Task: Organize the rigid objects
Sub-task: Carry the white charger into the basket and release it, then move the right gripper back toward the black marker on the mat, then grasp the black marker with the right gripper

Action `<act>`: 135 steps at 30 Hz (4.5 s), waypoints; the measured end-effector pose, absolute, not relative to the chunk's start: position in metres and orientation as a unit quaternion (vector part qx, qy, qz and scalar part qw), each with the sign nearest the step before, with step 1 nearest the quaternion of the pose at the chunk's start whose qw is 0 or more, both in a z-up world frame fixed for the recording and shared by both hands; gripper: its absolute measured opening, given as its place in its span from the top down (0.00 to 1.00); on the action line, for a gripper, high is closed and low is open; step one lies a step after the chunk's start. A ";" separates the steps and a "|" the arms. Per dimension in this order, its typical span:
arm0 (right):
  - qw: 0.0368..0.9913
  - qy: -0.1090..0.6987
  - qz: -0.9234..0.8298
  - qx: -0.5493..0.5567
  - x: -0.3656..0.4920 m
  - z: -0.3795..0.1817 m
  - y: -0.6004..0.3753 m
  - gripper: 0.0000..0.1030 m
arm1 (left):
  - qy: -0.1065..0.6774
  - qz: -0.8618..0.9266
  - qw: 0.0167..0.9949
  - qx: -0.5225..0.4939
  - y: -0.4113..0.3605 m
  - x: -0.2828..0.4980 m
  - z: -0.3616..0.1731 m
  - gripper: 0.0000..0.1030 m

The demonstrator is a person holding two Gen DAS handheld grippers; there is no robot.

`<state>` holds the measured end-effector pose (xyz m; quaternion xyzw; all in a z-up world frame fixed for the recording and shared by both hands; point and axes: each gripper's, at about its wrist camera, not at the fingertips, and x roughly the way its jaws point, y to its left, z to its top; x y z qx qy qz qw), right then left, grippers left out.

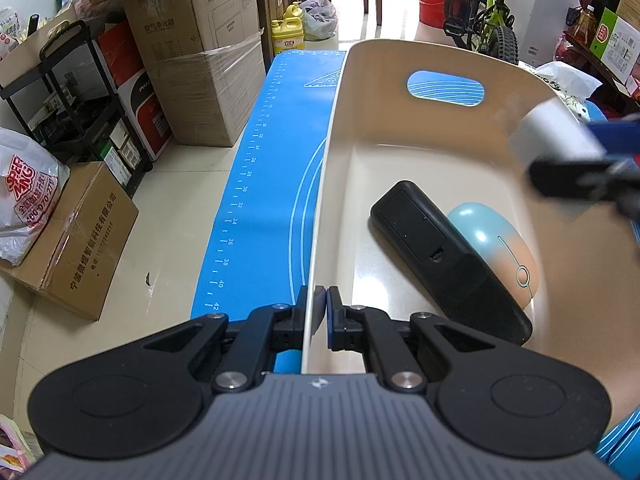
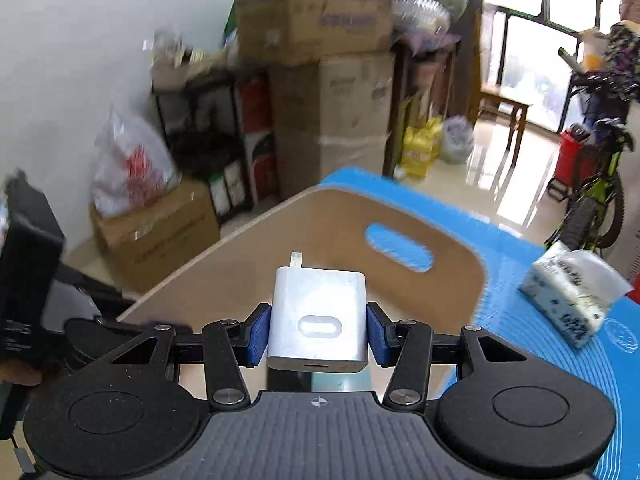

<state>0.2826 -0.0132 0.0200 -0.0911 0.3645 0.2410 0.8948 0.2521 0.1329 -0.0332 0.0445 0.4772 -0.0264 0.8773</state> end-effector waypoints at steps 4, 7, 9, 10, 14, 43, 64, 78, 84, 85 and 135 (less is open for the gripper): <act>0.871 0.403 0.254 -0.122 0.290 0.003 0.012 0.48 | 0.478 -0.027 0.877 0.046 0.133 0.252 -0.034 0.92; 0.852 0.430 0.265 -0.135 0.293 -0.009 0.023 0.48 | 0.478 -0.028 0.877 0.044 0.134 0.251 -0.034 0.92; 0.843 0.445 0.269 -0.141 0.296 -0.016 0.030 0.48 | 0.478 -0.028 0.877 0.045 0.134 0.251 -0.034 0.93; 0.838 0.451 0.269 -0.146 0.297 -0.019 0.033 0.48 | 0.478 -0.027 0.877 0.044 0.135 0.251 -0.034 0.93; 0.820 0.479 0.274 -0.153 0.303 -0.027 0.043 0.48 | 0.478 -0.027 0.877 0.043 0.135 0.251 -0.034 0.93; 0.826 0.483 0.263 -0.121 0.308 -0.028 0.005 0.17 | 0.477 -0.029 0.878 0.043 0.134 0.250 -0.034 0.93; 0.915 0.366 0.167 -0.015 0.263 0.020 -0.139 0.09 | 0.476 -0.029 0.878 0.044 0.135 0.251 -0.033 0.92; 0.902 0.426 0.070 0.020 0.275 -0.060 -0.213 0.10 | 0.475 -0.028 0.878 0.045 0.134 0.250 -0.034 0.92; 0.898 0.436 0.048 0.016 0.275 -0.082 -0.230 0.10 | 0.476 -0.028 0.878 0.045 0.134 0.250 -0.034 0.92; 0.898 0.437 0.047 0.012 0.274 -0.084 -0.232 0.10 | 0.476 -0.028 0.878 0.045 0.135 0.250 -0.034 0.92; 0.846 0.429 0.283 -0.138 0.227 -0.084 -0.205 0.76 | 0.474 -0.026 0.879 0.044 0.136 0.250 -0.032 0.92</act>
